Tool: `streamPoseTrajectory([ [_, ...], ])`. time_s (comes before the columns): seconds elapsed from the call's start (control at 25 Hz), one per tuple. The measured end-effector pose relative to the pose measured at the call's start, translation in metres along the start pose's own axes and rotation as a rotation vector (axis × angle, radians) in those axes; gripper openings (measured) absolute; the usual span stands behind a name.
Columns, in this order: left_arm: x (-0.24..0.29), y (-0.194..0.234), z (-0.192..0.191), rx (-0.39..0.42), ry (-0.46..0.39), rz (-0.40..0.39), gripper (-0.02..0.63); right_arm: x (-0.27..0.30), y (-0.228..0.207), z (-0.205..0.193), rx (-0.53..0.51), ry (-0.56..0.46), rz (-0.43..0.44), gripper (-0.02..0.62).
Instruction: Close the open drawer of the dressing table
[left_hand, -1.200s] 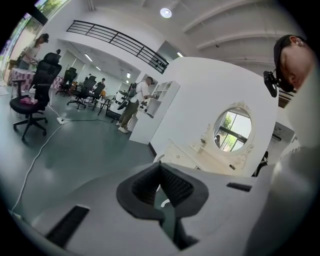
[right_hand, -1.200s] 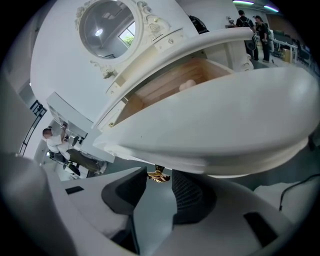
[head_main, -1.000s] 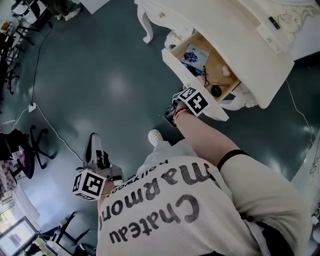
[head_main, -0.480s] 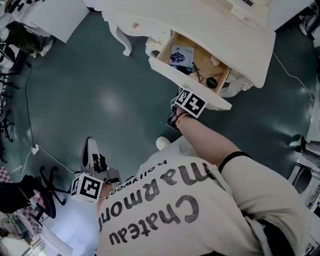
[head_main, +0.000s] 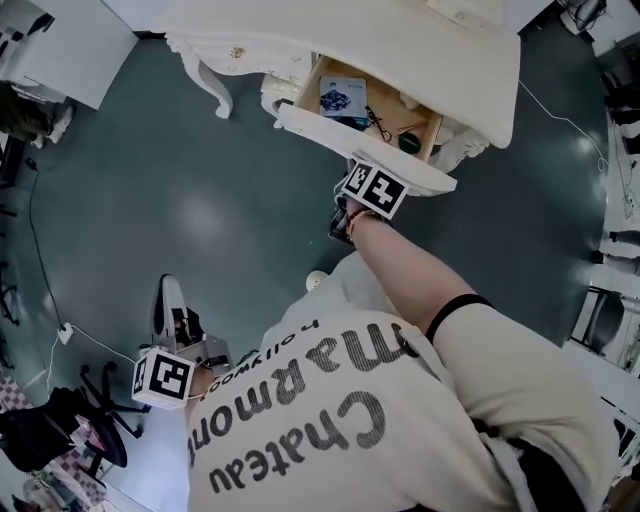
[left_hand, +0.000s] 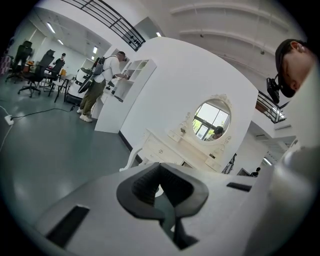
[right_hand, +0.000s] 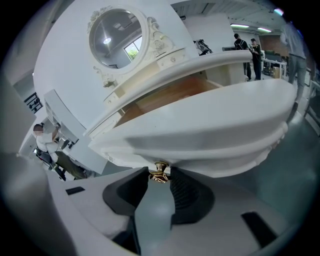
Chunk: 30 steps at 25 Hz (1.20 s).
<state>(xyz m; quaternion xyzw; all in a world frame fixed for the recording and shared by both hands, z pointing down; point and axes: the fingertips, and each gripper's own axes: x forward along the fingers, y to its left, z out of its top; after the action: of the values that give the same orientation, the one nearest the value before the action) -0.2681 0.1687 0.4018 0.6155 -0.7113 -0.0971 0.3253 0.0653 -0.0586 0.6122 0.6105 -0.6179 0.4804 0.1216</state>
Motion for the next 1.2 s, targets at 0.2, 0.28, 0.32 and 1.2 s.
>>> streamPoseTrajectory([
  [0.2, -0.002, 0.012, -0.001, -0.019, 0.004, -0.001, 0.008, 0.0, 0.001, 0.0, 0.013, 0.016, 0.003, 0.155],
  [0.28, -0.004, 0.015, -0.003, -0.03, 0.005, -0.002, 0.008, -0.001, 0.001, -0.002, 0.018, 0.044, 0.016, 0.155],
  [0.32, -0.005, 0.016, -0.004, -0.035, 0.005, -0.006, 0.008, -0.002, 0.001, -0.002, 0.014, 0.058, 0.022, 0.155],
  [1.2, -0.001, 0.036, 0.008, -0.078, -0.027, 0.029, 0.008, 0.005, 0.0, 0.003, -0.016, 0.09, 0.026, 0.156],
])
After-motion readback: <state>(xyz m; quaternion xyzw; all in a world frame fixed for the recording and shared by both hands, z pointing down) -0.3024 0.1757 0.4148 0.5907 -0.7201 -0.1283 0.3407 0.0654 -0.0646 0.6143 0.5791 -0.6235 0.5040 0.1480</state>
